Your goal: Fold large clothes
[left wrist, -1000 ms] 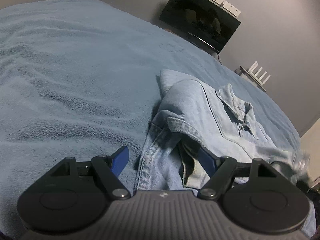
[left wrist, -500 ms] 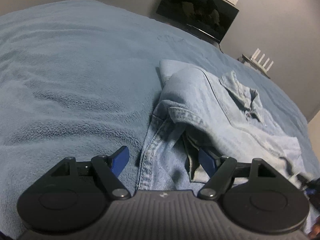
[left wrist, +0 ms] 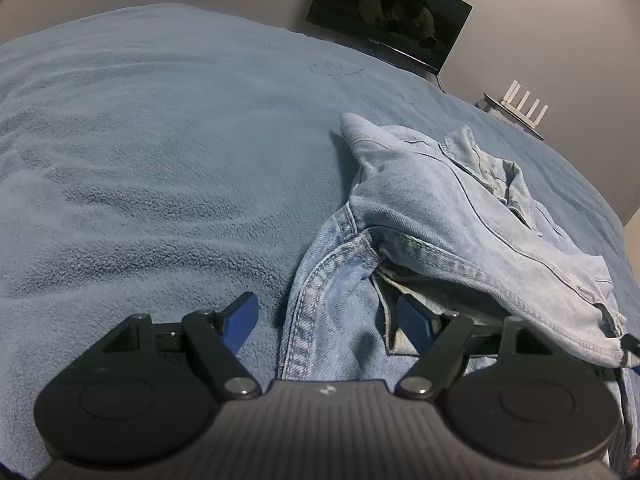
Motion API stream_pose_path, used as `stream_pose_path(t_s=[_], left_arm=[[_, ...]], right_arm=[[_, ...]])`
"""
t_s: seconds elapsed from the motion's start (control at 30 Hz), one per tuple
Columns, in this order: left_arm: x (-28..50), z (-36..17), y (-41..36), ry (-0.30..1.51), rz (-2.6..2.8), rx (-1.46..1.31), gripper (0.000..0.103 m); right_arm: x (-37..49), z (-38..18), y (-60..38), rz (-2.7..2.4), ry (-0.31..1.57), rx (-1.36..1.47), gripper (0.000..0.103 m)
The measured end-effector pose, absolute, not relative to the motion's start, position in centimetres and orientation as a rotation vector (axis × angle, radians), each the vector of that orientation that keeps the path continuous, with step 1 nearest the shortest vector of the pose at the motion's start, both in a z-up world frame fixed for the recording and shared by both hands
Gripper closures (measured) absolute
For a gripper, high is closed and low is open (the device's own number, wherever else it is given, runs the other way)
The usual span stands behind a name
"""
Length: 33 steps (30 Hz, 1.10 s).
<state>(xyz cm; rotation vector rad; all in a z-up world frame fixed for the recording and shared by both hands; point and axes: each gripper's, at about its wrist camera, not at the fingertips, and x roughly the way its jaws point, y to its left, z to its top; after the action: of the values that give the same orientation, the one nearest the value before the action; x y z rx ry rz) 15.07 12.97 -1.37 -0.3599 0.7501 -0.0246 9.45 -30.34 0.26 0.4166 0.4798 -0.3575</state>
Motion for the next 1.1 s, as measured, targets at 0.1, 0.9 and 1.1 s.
stream_pose_path(t_s=[0.1,0.9,1.1], left_arm=[[15.2,-1.4,13.0,0.749,-0.020,-0.366,0.028],[16.7,-3.3,12.1,0.814,0.110,-0.132,0.024],[15.8,-1.3,12.8,0.639,0.086,-0.218,0.024]], right_arm=[[8.9,1.6,-28.9,-0.457,0.405,0.290,0.042],[11.7,-1.2,-27.4,-0.287,0.594,0.169,0.102],[10.3,0.5,-26.3,-0.255,0.519,0.209,0.063]])
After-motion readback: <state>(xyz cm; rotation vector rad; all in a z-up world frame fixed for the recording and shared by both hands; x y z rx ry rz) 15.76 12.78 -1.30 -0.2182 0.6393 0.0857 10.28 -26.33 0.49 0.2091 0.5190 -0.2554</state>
